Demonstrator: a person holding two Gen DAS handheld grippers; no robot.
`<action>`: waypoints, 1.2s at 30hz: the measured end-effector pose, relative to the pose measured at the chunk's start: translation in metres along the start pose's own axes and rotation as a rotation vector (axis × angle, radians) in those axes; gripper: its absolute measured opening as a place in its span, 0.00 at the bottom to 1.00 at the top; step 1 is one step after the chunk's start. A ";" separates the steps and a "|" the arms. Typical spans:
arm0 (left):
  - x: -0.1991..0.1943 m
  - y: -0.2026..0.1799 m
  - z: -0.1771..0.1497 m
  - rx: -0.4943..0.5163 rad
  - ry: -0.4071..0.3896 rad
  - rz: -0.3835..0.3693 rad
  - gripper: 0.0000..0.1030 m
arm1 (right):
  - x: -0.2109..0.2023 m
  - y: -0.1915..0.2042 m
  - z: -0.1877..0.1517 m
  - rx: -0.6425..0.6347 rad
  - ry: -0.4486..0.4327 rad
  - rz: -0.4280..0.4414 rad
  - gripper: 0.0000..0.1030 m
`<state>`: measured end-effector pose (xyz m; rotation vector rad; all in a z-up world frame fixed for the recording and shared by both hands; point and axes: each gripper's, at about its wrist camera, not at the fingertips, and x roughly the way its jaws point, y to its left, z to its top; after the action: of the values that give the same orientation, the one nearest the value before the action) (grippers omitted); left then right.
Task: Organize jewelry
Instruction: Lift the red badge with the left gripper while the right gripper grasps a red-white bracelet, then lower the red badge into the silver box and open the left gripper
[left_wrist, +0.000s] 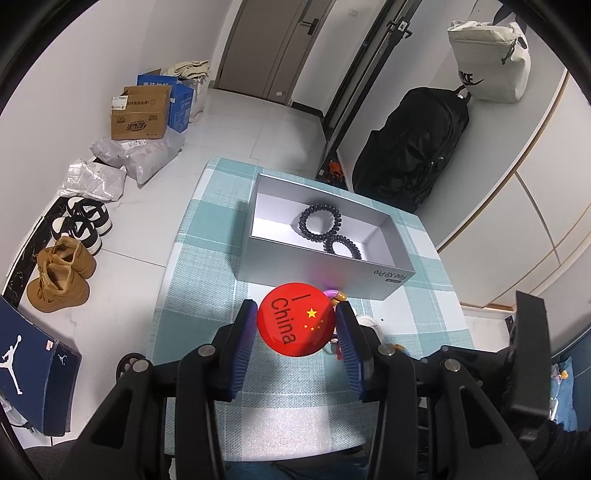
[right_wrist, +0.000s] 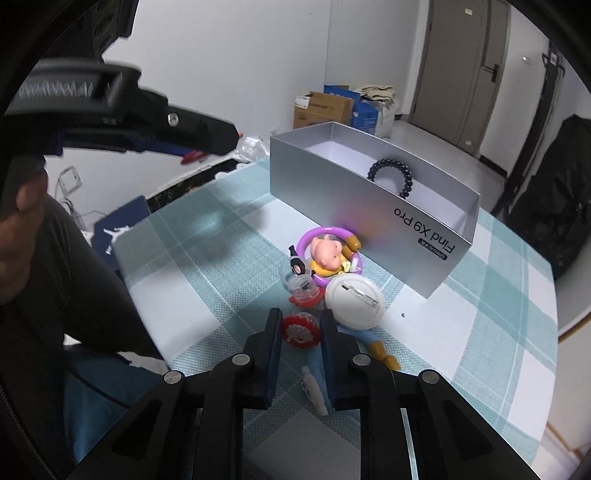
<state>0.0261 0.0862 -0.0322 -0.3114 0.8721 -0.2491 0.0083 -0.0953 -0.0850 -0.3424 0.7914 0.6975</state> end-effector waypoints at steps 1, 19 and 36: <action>0.001 -0.001 0.000 -0.001 -0.001 0.000 0.36 | -0.002 -0.001 0.001 0.006 -0.005 0.002 0.18; 0.005 -0.029 0.026 0.022 -0.059 0.000 0.36 | -0.045 -0.058 0.022 0.233 -0.157 0.068 0.18; 0.039 -0.038 0.075 0.077 -0.035 -0.012 0.36 | -0.033 -0.117 0.094 0.347 -0.236 0.169 0.18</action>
<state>0.1057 0.0503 -0.0009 -0.2487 0.8244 -0.2873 0.1224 -0.1455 0.0052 0.1210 0.7049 0.7277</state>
